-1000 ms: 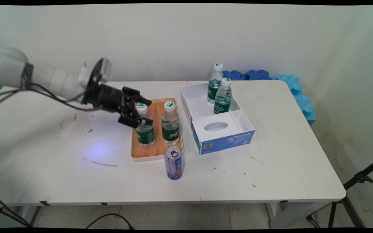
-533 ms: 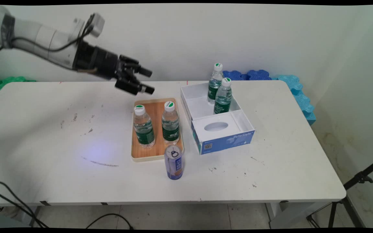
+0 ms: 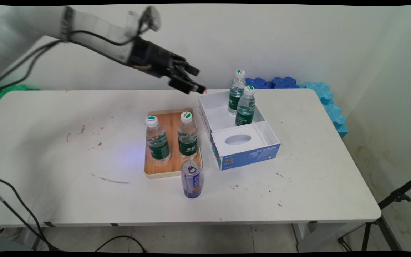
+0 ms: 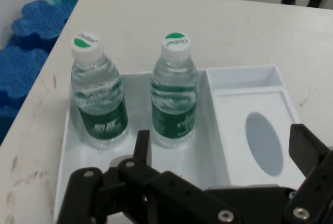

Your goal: Pick up the green bottle from the white box

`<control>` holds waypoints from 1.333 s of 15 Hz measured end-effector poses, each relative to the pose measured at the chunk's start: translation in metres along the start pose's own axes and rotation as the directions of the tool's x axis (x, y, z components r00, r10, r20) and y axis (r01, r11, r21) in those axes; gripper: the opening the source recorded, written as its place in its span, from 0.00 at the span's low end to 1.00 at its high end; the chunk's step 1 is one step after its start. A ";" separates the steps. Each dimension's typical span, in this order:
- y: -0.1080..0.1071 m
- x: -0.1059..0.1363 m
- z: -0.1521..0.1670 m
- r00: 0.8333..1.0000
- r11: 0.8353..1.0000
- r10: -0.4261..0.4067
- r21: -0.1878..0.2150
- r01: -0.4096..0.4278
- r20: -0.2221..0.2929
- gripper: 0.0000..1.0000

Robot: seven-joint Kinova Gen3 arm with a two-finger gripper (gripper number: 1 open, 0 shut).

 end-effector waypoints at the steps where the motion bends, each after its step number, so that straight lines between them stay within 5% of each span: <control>1: -0.002 0.002 0.014 1.000 1.000 0.004 0.000 -0.004 0.005 1.00; 9: -0.014 0.000 0.123 0.998 1.000 0.017 -0.011 -0.016 0.058 1.00; 20: -0.023 -0.005 0.197 0.998 1.000 0.015 0.002 -0.015 0.060 1.00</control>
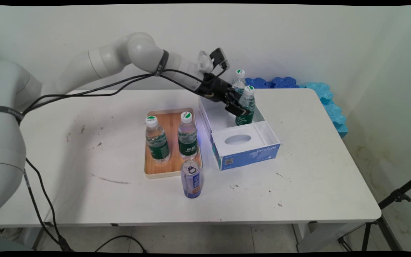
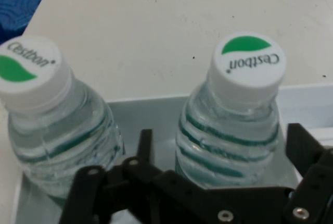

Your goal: Pick up the green bottle from the white box, then place the picked object on the tray

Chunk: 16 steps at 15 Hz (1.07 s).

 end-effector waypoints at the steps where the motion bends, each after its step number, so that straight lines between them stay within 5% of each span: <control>1: 0.000 0.000 0.004 1.000 1.000 -0.001 0.001 0.001 -0.002 1.00; 2: -0.001 0.000 0.006 1.000 1.000 -0.001 0.002 0.001 -0.003 0.00; 9: -0.002 0.008 0.015 0.999 1.000 -0.005 0.001 0.005 -0.035 0.00; 16: -0.014 0.043 -0.050 0.995 1.000 0.005 -0.012 -0.006 -0.098 0.00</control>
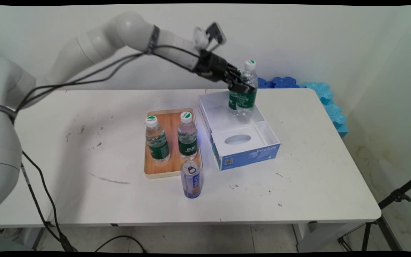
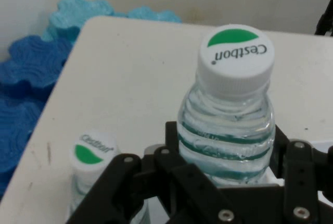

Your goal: Place the picked object on the tray

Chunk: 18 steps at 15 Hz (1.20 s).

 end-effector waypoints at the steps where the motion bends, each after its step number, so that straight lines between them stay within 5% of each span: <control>1: -0.002 0.005 -0.016 1.000 1.000 0.001 -0.007 -0.001 -0.001 0.00; 5: -0.007 0.002 -0.078 1.000 0.999 0.024 -0.041 -0.024 0.013 0.00; 12: 0.001 -0.054 -0.173 0.994 0.996 0.078 -0.044 -0.075 0.072 0.00; 18: 0.007 -0.108 -0.192 0.991 0.995 0.096 -0.003 -0.097 0.095 0.00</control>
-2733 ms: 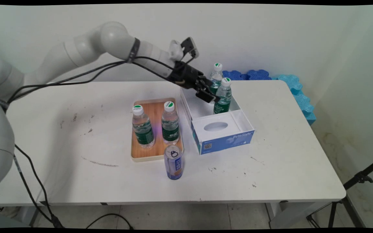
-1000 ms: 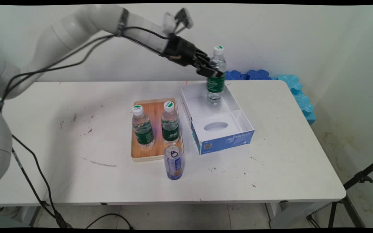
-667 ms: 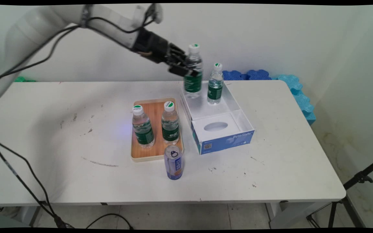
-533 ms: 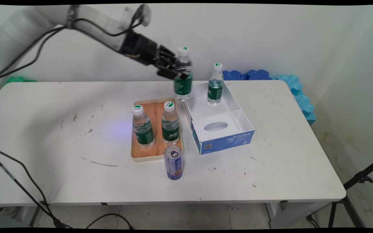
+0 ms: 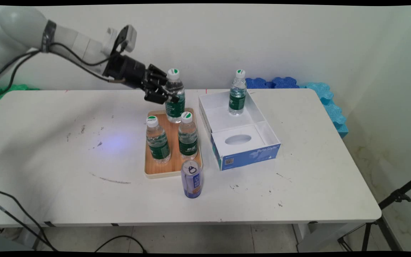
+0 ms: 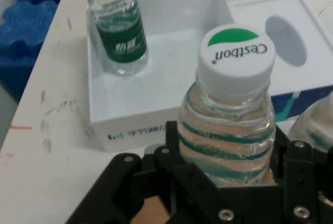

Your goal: Place the picked object on the tray

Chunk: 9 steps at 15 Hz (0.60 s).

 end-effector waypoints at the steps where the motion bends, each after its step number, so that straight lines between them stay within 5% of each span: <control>1: 0.001 -0.007 0.004 1.000 1.000 -0.002 0.007 0.002 0.000 0.00; 9: 0.008 -0.046 0.051 0.999 0.998 -0.039 0.052 0.040 -0.021 0.00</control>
